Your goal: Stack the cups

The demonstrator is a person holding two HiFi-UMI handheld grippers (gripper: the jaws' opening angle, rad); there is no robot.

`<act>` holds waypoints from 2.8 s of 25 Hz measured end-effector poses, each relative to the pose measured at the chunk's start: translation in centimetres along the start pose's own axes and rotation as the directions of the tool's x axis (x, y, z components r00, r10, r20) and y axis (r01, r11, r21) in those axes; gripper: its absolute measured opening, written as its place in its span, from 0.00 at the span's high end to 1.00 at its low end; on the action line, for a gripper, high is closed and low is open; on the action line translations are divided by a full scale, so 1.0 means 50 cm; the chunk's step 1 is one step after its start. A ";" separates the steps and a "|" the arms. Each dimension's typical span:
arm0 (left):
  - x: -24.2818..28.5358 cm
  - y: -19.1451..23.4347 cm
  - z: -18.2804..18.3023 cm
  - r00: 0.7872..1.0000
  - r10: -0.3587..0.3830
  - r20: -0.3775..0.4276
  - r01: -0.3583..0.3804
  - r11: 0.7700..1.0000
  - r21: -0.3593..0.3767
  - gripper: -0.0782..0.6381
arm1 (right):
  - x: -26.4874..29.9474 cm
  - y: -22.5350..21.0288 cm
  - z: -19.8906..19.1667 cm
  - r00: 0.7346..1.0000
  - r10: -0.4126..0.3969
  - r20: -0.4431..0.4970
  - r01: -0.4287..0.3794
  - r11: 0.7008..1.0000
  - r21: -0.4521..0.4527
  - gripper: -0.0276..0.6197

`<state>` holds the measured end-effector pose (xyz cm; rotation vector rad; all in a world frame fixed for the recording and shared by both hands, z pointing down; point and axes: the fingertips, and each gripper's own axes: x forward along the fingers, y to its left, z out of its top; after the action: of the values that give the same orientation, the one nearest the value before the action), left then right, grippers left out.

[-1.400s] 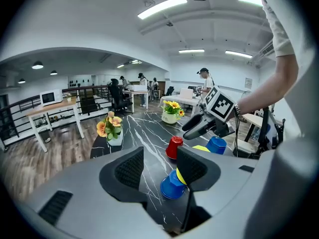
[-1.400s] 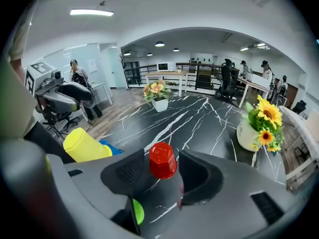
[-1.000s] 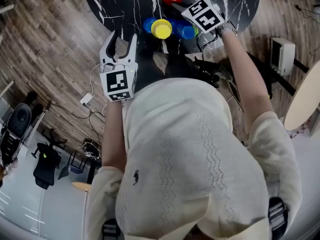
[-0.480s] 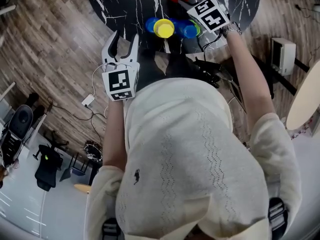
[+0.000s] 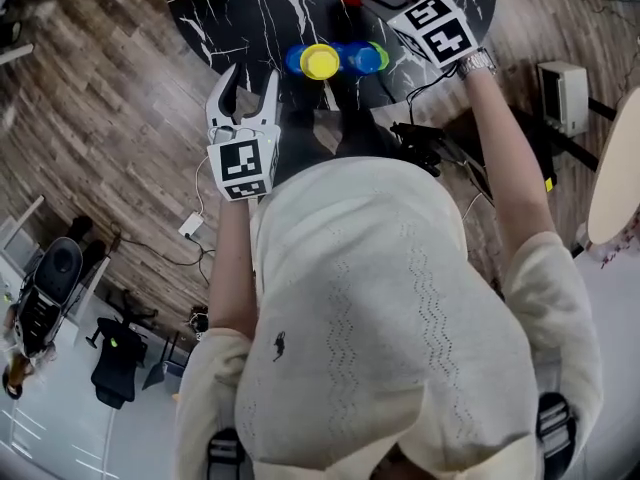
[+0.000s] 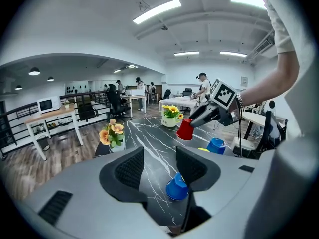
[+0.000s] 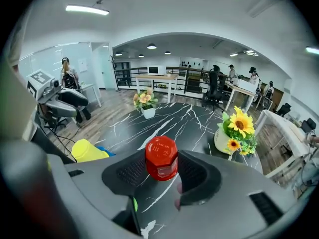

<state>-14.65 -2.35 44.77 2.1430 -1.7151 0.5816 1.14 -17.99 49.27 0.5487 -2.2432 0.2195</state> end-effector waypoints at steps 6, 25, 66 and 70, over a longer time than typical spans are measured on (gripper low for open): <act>-0.012 -0.017 0.025 0.999 -0.026 0.028 0.026 0.999 0.023 0.58 | -0.064 0.007 0.014 1.000 -0.001 0.019 0.001 1.000 0.001 0.63; -0.064 -0.058 0.033 0.997 -0.056 0.050 0.053 0.997 0.054 0.58 | -0.217 0.119 0.066 0.996 0.059 0.067 -0.053 0.994 -0.096 0.64; -0.097 -0.054 0.003 0.997 -0.069 0.042 0.067 0.996 0.053 0.58 | -0.196 0.301 0.021 0.972 0.217 -0.086 -0.231 0.947 -0.222 0.60; -0.093 -0.056 0.008 0.997 -0.070 0.042 0.068 0.996 0.054 0.58 | -0.210 0.295 0.031 0.970 0.239 -0.041 -0.243 0.952 -0.185 0.53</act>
<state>-12.74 1.97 42.01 2.2578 -1.6588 0.5707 -0.45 -2.04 40.71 0.1697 -2.2807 0.1324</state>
